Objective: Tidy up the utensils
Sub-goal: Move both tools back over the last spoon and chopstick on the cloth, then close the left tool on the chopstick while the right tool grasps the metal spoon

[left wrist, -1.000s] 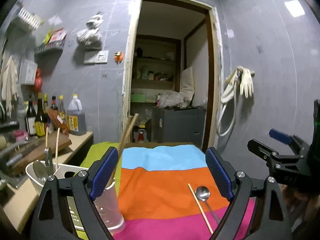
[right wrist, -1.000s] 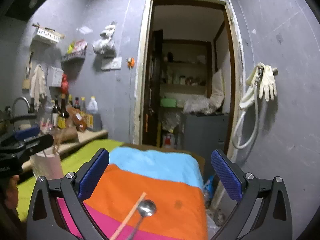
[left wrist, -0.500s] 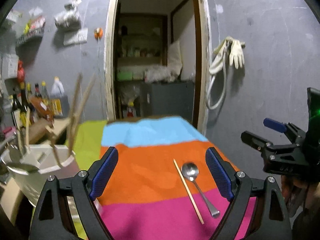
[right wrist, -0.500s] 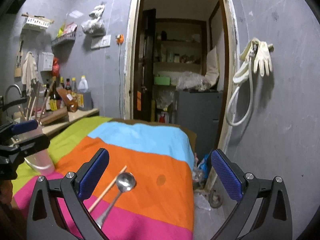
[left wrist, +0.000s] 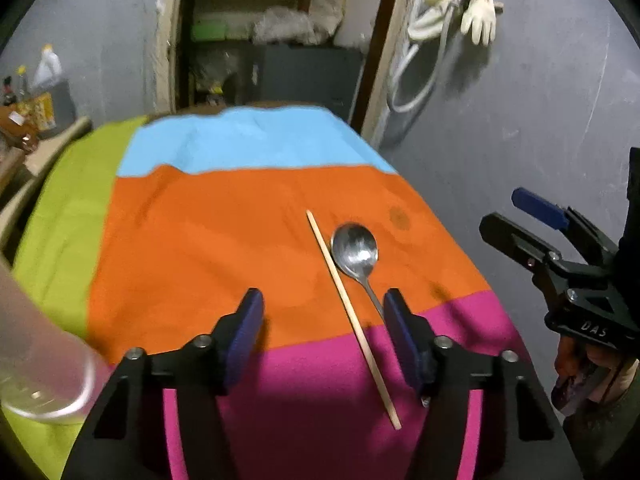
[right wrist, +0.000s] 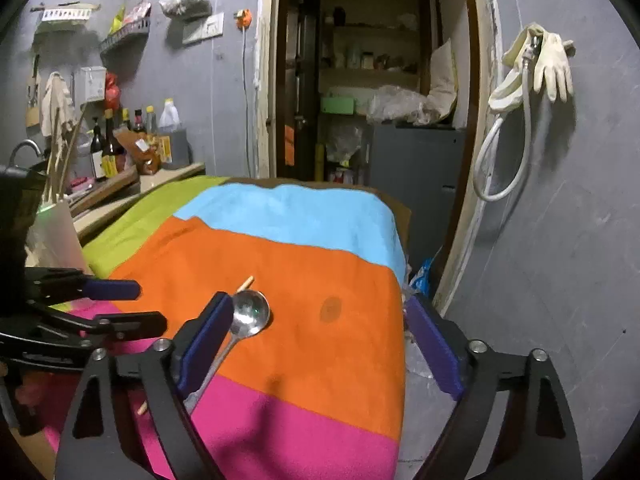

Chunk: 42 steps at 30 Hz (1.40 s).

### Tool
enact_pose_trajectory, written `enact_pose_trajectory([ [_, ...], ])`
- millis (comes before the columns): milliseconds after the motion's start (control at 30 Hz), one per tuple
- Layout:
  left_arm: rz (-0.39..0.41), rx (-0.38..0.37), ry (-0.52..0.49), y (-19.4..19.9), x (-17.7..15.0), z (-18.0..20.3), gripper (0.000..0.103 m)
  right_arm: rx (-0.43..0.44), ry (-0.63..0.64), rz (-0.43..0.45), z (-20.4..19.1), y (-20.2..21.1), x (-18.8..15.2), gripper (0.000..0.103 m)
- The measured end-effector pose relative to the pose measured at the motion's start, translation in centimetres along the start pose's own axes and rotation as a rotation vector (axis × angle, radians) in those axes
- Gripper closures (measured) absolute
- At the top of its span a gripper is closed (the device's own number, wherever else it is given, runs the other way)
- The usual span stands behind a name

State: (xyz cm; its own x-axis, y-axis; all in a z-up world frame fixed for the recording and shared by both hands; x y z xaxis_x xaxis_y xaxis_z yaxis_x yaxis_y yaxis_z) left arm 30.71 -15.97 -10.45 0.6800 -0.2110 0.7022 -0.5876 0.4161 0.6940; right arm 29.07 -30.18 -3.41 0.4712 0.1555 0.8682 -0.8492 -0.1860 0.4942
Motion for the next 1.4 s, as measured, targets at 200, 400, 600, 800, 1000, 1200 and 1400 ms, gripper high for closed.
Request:
enact_pose_trajectory([
  [200, -0.076, -0.005, -0.003, -2.0, -0.7, 0.0, 0.063, 0.040, -0.015, -0.081, 0.1, -1.5, -1.2, 0.027],
  [400, -0.142, -0.031, 0.017, -3.8, -0.9, -0.5, 0.071, 0.090, -0.014, -0.173, -0.5, -3.5, -2.3, 0.033],
  [600, -0.180, -0.025, 0.005, -5.1, -0.1, -0.5, 0.079, 0.094, 0.002, -0.210, -0.4, -4.6, -2.7, 0.035],
  [800, -0.213, -0.012, 0.027, -5.4, 0.2, -1.2, 0.097, 0.118, 0.005, -0.256, -0.9, -5.5, -3.5, 0.038],
  [1000, -0.206, 0.010, 0.056, -3.9, -0.4, -2.2, 0.100, 0.151, 0.050, -0.295, -2.7, -6.4, -3.9, 0.039],
  [1200, -0.212, 0.020, 0.071, -2.1, -1.7, -3.1, 0.100, 0.183, 0.077, -0.340, -4.8, -7.5, -4.4, 0.041],
  [1400, -0.239, 0.027, 0.058, -1.4, -2.8, -3.0, 0.100, 0.152, 0.098, -0.375, -5.7, -8.9, -4.6, 0.045],
])
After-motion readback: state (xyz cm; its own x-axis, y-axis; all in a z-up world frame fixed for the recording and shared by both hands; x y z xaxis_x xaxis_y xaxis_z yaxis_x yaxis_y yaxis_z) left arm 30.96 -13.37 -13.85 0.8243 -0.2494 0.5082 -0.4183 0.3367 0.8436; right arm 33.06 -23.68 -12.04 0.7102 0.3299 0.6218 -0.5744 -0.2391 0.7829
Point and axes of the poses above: each gripper's, at about its wrist camera, not at the fingertips, and y roughly against the way its jaws point, z to its right, x to its top, the point moved 10 cm from there along -y, roughly the way its jaws point, and after that the axes turned 1 degree about -y, right-handed, at the moved point
